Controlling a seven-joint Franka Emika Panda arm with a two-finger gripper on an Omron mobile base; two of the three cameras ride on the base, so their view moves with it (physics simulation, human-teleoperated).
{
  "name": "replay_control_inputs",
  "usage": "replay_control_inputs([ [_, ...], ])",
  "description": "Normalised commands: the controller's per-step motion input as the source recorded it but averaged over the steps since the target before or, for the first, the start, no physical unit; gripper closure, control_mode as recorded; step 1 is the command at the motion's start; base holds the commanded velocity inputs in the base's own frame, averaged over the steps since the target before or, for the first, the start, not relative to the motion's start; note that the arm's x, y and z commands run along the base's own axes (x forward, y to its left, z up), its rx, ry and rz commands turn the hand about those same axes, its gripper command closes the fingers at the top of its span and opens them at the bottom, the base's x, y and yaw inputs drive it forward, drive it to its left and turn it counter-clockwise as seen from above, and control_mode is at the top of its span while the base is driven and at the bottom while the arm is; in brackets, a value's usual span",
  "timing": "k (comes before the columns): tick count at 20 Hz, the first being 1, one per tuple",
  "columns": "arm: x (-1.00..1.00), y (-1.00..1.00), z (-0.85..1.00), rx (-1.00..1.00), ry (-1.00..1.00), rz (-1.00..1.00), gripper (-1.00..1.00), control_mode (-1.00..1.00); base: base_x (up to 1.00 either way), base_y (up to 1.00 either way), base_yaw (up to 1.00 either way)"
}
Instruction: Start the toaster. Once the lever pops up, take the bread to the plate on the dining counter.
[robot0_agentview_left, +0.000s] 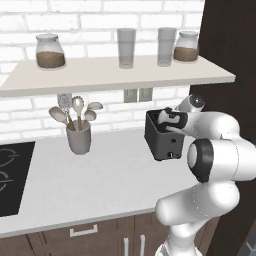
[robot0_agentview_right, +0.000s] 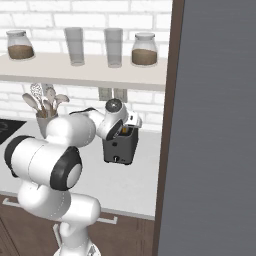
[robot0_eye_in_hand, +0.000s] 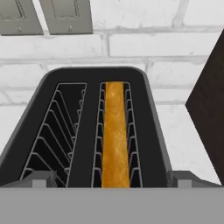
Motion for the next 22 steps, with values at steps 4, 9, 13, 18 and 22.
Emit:
replay_control_inputs([
  [4, 0.16, 0.0, -0.06, 0.0, 0.0, -0.02, -1.0, -1.0, 0.0, 0.0, 0.0],
  [9, 0.16, 0.0, -0.06, 0.0, 0.0, 0.0, -1.0, -1.0, 0.0, 0.0, 0.0],
  [13, 0.02, -0.01, -0.09, 0.0, 0.0, 0.0, -1.0, -1.0, 0.0, 0.0, 0.0],
  [18, -0.01, -0.12, -0.1, 0.0, 0.0, 0.0, -1.0, -1.0, 0.0, 0.0, 0.0],
  [22, -0.02, -0.05, -0.05, 0.0, 0.0, 0.0, 1.0, -1.0, 0.0, 0.0, 0.0],
])
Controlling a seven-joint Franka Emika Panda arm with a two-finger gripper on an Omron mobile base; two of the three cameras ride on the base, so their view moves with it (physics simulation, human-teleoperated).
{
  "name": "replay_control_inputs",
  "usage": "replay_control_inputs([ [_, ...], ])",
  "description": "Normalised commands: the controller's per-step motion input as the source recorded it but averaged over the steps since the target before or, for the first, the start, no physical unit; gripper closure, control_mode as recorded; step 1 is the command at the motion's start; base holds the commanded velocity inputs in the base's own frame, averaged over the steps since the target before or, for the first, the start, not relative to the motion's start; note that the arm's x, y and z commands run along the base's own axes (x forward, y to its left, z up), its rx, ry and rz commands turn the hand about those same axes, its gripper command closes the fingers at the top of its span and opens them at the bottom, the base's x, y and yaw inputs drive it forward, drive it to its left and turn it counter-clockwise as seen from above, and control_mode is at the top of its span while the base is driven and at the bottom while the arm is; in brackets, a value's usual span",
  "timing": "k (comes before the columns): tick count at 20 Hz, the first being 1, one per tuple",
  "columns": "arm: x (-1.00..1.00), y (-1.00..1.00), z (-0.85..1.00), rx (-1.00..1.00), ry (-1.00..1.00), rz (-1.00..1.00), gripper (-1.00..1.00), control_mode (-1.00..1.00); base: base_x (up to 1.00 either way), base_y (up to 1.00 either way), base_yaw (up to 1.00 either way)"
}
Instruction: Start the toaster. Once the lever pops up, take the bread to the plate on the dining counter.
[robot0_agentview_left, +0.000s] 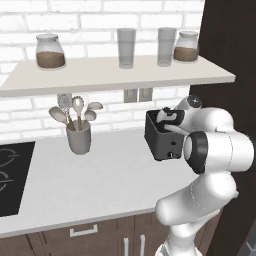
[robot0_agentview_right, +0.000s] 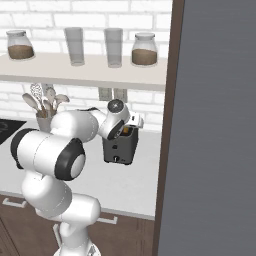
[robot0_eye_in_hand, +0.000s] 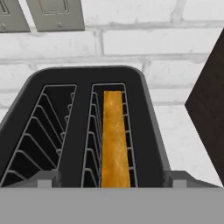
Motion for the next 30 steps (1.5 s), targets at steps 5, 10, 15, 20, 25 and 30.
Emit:
replay_control_inputs([
  [5, 0.0, 0.0, 0.0, 0.0, -0.02, 0.0, 1.0, -1.0, 0.0, 0.0, 0.0],
  [10, 0.0, 0.0, 0.0, 0.0, -0.04, 0.0, 1.0, -1.0, 0.0, 0.0, 0.0],
  [15, 0.0, 0.0, 0.0, 0.0, -0.03, 0.0, 1.0, -1.0, 0.0, 0.0, 0.0],
  [20, 0.0, 0.0, 0.0, 0.0, -0.04, 0.0, 1.0, -1.0, 0.0, 0.0, 0.0],
  [25, -0.07, 0.0, 0.19, 0.0, -0.08, 0.0, 1.0, -1.0, 0.0, 0.0, 0.0],
  [30, -0.46, 0.0, 0.13, 0.0, -0.18, 0.0, 1.0, -1.0, 0.0, 0.0, 0.0],
])
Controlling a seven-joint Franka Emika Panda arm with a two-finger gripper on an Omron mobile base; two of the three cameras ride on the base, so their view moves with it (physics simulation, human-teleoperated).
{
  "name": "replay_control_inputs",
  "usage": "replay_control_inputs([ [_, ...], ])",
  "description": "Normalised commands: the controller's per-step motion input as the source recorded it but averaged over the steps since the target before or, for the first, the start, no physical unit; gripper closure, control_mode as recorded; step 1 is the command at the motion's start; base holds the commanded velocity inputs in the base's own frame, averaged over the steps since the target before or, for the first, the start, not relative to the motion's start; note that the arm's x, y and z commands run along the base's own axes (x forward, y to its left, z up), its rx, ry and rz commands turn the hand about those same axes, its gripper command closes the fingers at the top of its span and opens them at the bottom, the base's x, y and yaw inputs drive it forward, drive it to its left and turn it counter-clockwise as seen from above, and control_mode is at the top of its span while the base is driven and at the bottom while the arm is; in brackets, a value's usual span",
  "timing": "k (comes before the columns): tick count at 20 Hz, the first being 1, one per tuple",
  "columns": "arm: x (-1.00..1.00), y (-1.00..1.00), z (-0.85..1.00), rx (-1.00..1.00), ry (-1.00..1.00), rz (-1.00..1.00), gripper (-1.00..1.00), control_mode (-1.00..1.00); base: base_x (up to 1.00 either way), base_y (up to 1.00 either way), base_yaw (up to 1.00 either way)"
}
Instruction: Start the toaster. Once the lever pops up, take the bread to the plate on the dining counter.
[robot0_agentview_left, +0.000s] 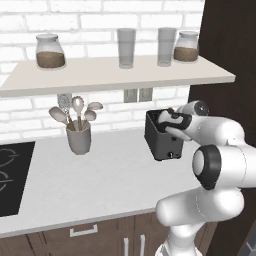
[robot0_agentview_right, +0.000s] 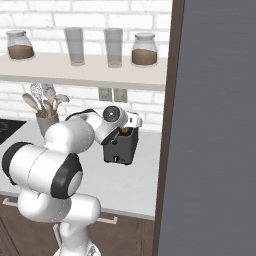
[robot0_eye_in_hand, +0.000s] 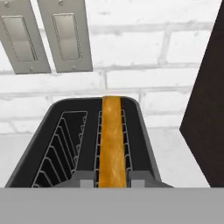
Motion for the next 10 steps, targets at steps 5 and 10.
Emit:
replay_control_inputs([
  [5, -0.07, 0.0, 0.31, 0.0, -0.15, -0.02, 1.0, -1.0, 0.0, 0.0, 0.0],
  [10, -0.01, 0.0, 0.54, 0.02, -0.09, -0.04, 1.0, -1.0, 0.0, 0.0, 0.0],
])
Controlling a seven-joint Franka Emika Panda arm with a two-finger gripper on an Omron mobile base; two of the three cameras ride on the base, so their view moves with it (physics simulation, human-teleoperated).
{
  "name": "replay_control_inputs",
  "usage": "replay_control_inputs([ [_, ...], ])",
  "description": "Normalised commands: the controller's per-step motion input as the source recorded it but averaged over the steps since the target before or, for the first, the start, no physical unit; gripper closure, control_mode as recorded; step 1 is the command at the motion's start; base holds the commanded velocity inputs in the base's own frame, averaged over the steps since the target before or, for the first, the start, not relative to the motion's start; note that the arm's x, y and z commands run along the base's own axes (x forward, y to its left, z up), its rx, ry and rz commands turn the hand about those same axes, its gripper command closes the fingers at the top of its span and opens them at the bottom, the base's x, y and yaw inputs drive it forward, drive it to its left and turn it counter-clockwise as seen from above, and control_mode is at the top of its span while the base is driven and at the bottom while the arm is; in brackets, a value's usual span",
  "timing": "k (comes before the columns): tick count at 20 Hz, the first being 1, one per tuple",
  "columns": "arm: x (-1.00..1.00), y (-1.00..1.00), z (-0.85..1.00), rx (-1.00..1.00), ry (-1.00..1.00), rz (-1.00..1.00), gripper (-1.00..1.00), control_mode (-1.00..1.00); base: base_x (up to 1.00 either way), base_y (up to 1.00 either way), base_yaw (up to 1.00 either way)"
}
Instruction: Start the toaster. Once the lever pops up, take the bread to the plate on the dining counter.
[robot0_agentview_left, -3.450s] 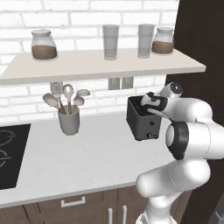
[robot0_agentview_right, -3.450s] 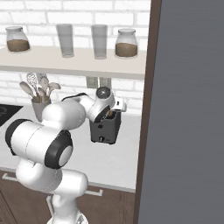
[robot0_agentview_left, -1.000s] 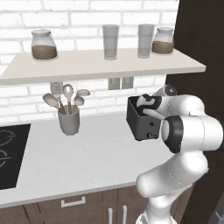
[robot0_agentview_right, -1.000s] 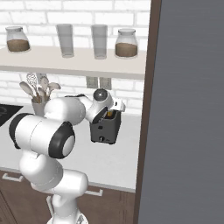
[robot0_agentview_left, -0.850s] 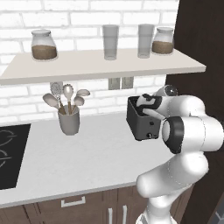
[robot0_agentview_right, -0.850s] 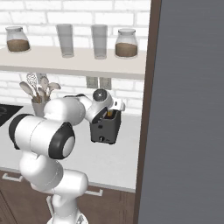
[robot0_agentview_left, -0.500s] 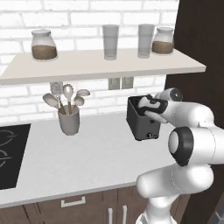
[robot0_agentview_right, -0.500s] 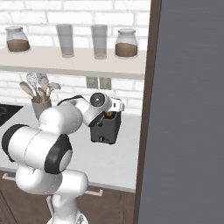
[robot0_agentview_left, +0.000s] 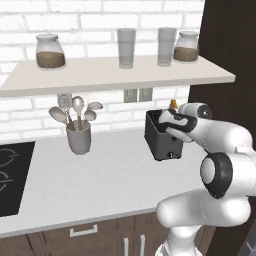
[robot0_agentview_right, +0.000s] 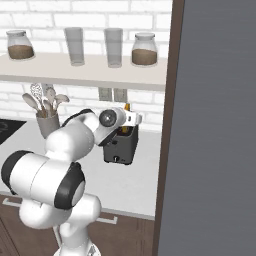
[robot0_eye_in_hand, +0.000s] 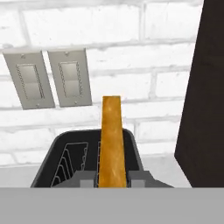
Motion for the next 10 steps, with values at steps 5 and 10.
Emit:
replay_control_inputs([
  [5, -0.21, 0.02, 0.06, 0.0, 0.0, -0.06, 1.0, -1.0, 0.0, 0.0, 0.0],
  [10, -0.25, 0.08, 0.5, 0.0, 0.0, -0.02, 1.0, -1.0, 0.0, 0.0, 0.0],
])
